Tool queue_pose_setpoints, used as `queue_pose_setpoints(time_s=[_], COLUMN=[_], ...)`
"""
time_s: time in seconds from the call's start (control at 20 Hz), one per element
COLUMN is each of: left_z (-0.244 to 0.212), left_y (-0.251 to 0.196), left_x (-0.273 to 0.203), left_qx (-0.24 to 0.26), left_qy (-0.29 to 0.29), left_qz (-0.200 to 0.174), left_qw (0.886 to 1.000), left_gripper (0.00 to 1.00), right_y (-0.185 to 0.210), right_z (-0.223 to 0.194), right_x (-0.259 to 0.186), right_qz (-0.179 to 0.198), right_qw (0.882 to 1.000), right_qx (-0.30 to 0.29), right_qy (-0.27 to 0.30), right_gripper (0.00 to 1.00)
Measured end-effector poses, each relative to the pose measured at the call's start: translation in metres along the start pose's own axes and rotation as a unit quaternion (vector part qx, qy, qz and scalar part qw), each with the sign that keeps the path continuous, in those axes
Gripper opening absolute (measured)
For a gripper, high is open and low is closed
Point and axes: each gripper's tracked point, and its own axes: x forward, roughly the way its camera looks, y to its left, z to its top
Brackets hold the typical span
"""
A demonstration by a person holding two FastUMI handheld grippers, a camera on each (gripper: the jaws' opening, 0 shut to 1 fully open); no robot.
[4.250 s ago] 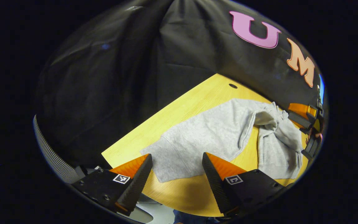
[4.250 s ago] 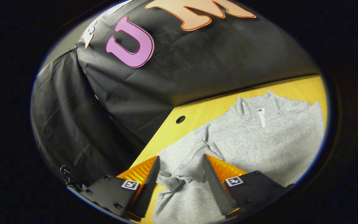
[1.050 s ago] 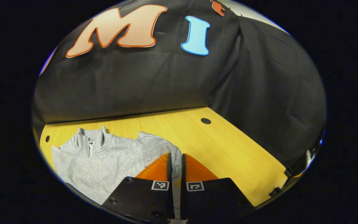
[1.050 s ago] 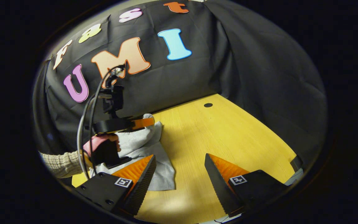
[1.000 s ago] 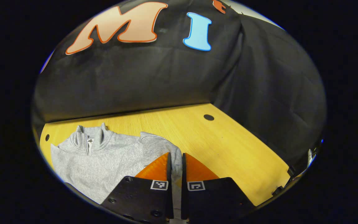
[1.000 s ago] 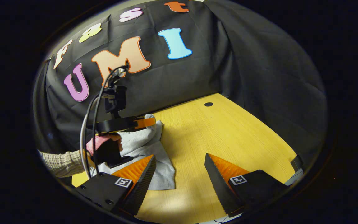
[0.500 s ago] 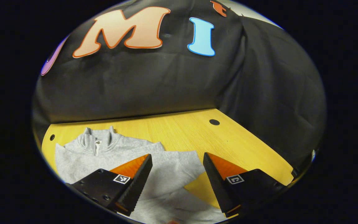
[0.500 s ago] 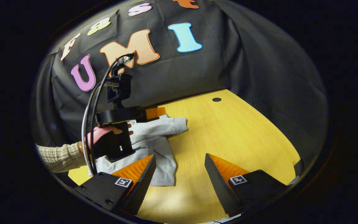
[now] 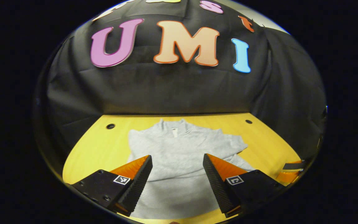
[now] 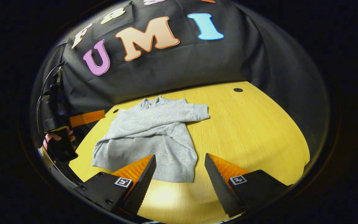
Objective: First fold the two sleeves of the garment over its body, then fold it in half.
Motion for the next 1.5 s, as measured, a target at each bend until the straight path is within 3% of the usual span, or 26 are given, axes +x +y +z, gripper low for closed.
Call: queue_pose_setpoints(time_s=[0.1, 0.3, 0.6, 0.65, 0.8, 1.0, 1.1, 1.15, 1.2, 1.25, 1.3, 1.35, 1.4, 1.5], left_z=[-0.026, -0.085, -0.152, -0.16, -0.177, -0.187, -0.187, -0.188, -0.187, -0.186, -0.187, -0.185, -0.184, -0.182], left_y=[0.026, 0.053, 0.063, 0.065, 0.068, 0.072, 0.074, 0.075, 0.074, 0.073, 0.07, 0.067, 0.064, 0.059], left_x=[-0.023, -0.055, -0.069, -0.069, -0.065, -0.062, -0.058, -0.059, -0.058, -0.056, -0.052, -0.05, -0.048, -0.044], left_qx=[-0.001, -0.048, -0.086, -0.086, -0.088, -0.09, -0.083, -0.081, -0.082, -0.079, -0.076, -0.076, -0.078, -0.073], left_qy=[0.015, 0.065, 0.123, 0.13, 0.147, 0.159, 0.159, 0.159, 0.158, 0.157, 0.155, 0.153, 0.152, 0.151], left_qz=[0.021, 0.048, 0.063, 0.064, 0.073, 0.087, 0.089, 0.092, 0.092, 0.09, 0.084, 0.079, 0.075, 0.064], left_qw=[1.0, 0.996, 0.987, 0.986, 0.983, 0.979, 0.98, 0.98, 0.98, 0.98, 0.981, 0.982, 0.982, 0.984], left_gripper=[0.96, 0.96, 0.96, 0.96, 0.96, 0.97, 0.96, 0.96, 0.96, 0.95, 0.89, 0.87, 0.7, 0.51], right_y=[0.007, 0.011, 0.007, 0.005, 0.007, 0.006, 0.007, 0.006, 0.005, 0.006, 0.008, 0.009, 0.009, 0.013], right_z=[-0.01, -0.027, -0.049, -0.051, -0.061, -0.073, -0.073, -0.073, -0.075, -0.075, -0.076, -0.076, -0.076, -0.077], right_x=[0.008, 0.023, 0.042, 0.045, 0.052, 0.054, 0.056, 0.056, 0.056, 0.055, 0.058, 0.059, 0.057, 0.059], right_qz=[0.001, -0.005, -0.018, -0.022, -0.026, -0.034, -0.036, -0.038, -0.041, -0.04, -0.038, -0.036, -0.033, -0.023], right_qw=[1.0, 0.999, 0.997, 0.997, 0.995, 0.993, 0.993, 0.993, 0.992, 0.991, 0.991, 0.991, 0.991, 0.991], right_qx=[0.004, 0.003, -0.024, -0.029, -0.046, -0.06, -0.065, -0.07, -0.079, -0.087, -0.086, -0.083, -0.081, -0.073], right_qy=[0.013, 0.034, 0.064, 0.068, 0.08, 0.097, 0.095, 0.092, 0.092, 0.091, 0.095, 0.097, 0.1, 0.107], right_gripper=[0.98, 0.98, 0.98, 0.94, 0.98, 0.94, 0.99, 0.92, 0.97, 0.87, 0.93, 0.84, 0.8, 0.62])
